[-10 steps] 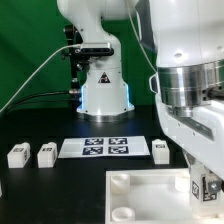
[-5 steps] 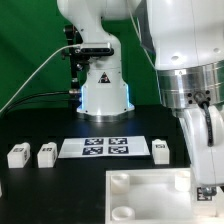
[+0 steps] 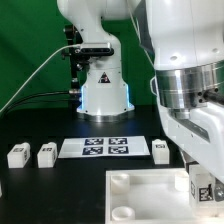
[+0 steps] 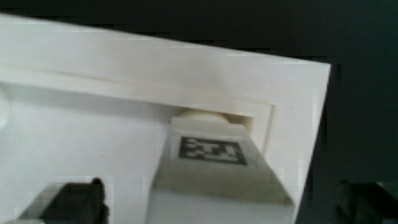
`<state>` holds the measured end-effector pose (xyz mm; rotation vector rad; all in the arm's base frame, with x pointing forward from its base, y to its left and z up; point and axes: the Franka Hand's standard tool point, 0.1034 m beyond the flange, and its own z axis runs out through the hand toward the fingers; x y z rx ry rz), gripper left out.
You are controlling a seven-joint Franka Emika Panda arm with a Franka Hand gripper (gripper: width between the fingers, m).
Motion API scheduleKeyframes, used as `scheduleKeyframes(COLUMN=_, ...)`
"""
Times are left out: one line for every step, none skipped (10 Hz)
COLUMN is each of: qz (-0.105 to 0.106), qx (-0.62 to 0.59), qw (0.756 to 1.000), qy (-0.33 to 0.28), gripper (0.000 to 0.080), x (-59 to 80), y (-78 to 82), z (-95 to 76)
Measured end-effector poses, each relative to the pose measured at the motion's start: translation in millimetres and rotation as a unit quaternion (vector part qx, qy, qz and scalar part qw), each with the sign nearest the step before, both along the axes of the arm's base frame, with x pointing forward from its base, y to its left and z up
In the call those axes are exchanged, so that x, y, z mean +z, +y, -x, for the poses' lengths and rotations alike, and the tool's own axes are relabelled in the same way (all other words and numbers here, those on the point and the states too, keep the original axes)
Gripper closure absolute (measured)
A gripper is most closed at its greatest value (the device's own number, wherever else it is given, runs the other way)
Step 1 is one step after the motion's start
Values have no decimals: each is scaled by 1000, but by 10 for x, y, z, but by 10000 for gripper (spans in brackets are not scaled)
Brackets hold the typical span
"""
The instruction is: Assemble one leg
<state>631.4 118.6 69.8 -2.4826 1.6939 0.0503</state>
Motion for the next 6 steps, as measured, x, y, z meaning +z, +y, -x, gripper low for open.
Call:
scheduleKeyframes(qz=2, qx=52, qw=999, qy=-7, gripper=151, x=-1, y=3, z=2)
scheduleKeyframes(qz=6, qx=114, qw=993, qy=-15, gripper=150, x=-2, y=-6, z=1)
scheduleKeyframes(qz=9, qx=167, qw=986, qy=-22, gripper=150, x=-2, y=-12, z=1)
scheduleKeyframes(qz=14, qx=232, qw=972, qy=-30, gripper=150, x=-3, y=-16, z=1)
scheduleKeyframes(qz=34, qx=326, qw=944, qy=-36, gripper=150, x=-4, y=-14, z=0)
scheduleKeyframes(qz=49, qx=403, qw=913, qy=-40, gripper=150, x=-1, y=5, z=0)
